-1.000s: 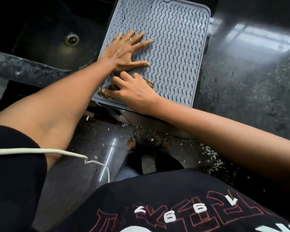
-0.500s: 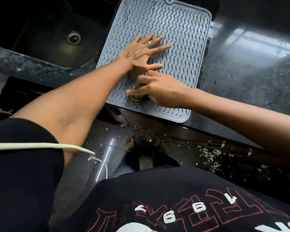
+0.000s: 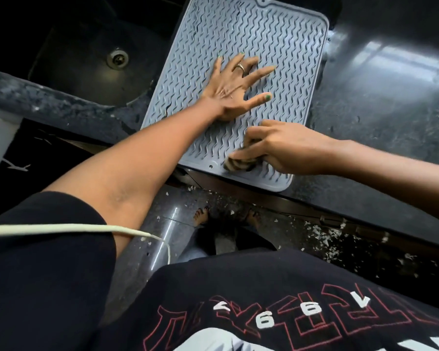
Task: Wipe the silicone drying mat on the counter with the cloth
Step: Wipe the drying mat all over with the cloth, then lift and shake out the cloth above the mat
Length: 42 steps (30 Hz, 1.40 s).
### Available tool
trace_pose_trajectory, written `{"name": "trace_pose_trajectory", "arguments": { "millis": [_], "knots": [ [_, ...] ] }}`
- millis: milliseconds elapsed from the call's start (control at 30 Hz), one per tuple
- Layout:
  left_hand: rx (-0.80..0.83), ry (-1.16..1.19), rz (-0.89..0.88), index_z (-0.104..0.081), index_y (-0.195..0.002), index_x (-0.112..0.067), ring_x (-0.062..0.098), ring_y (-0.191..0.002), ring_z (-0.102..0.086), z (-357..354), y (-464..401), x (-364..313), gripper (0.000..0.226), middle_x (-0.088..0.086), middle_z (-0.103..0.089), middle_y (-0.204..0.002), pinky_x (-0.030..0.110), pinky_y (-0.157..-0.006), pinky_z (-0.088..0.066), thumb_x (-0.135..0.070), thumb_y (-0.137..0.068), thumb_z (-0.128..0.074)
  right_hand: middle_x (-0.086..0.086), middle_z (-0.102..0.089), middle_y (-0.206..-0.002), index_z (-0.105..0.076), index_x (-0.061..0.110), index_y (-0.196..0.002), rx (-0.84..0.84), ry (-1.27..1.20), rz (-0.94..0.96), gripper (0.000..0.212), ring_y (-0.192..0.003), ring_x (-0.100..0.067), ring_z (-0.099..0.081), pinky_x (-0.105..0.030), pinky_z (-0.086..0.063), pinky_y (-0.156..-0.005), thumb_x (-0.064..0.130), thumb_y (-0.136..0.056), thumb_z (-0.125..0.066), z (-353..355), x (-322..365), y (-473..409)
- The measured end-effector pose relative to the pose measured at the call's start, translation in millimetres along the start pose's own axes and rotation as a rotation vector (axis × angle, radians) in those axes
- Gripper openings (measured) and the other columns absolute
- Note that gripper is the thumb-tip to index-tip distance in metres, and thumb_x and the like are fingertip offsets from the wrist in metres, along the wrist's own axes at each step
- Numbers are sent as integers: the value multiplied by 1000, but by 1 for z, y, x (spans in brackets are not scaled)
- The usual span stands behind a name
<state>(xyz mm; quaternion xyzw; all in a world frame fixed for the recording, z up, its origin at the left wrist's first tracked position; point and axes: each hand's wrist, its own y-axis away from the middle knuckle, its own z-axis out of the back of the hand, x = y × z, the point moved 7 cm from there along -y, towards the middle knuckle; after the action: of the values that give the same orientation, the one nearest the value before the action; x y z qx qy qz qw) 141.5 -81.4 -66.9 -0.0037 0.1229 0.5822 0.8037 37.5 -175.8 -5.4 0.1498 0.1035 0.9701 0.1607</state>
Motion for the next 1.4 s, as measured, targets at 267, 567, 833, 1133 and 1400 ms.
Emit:
{"name": "trace_pose_trajectory", "arguments": {
  "millis": [267, 567, 833, 1133, 1400],
  "knots": [
    [-56, -7, 65, -15, -147, -49, 29, -148, -6, -10, -6, 1, 71, -4, -13, -160, 64, -114, 2, -76, -83, -31, 0, -47, -103, -58, 37, -117, 206, 179, -26, 51, -86, -23, -39, -36, -42, -57, 10, -76, -45, -23, -8, 43],
    [-40, 223, 202, -43, -140, -37, 24, -147, -11, 7, 3, -12, 57, -2, -24, -158, 62, -114, 7, -65, -91, -31, 8, -53, -93, -61, 31, -122, -97, -487, -302, 42, -77, -1, -57, -9, -45, -63, 7, -88, -60, 45, -53, 40],
    [-136, 1451, 363, -63, -113, -28, 11, -92, -70, 62, 47, -43, 65, -6, -73, -99, 31, -77, -54, -69, -91, -18, -8, -45, -127, -41, 22, -140, -636, -932, -528, 47, -118, -6, -42, -21, -29, -111, 13, -95, -49, 83, -73, 34],
    [-210, 1552, 305, -59, -97, -28, 3, -84, -69, 95, 46, -25, 7, -12, -73, -90, 27, -65, -55, -30, -96, -52, -2, -43, -134, -33, 28, -140, -851, -1113, -587, 61, -107, -24, -58, -33, -51, -92, 15, -88, -62, 106, -80, 39],
    [-313, 1590, 179, -56, -114, -8, 12, -91, -68, 141, 53, -17, 31, -2, -72, -94, 26, -79, -57, -28, -91, -61, -5, -70, -94, -63, 12, -104, -758, -1159, -438, 49, -87, -13, -67, -30, -54, -79, 37, -64, -78, 132, -74, 36]
  ]
}}
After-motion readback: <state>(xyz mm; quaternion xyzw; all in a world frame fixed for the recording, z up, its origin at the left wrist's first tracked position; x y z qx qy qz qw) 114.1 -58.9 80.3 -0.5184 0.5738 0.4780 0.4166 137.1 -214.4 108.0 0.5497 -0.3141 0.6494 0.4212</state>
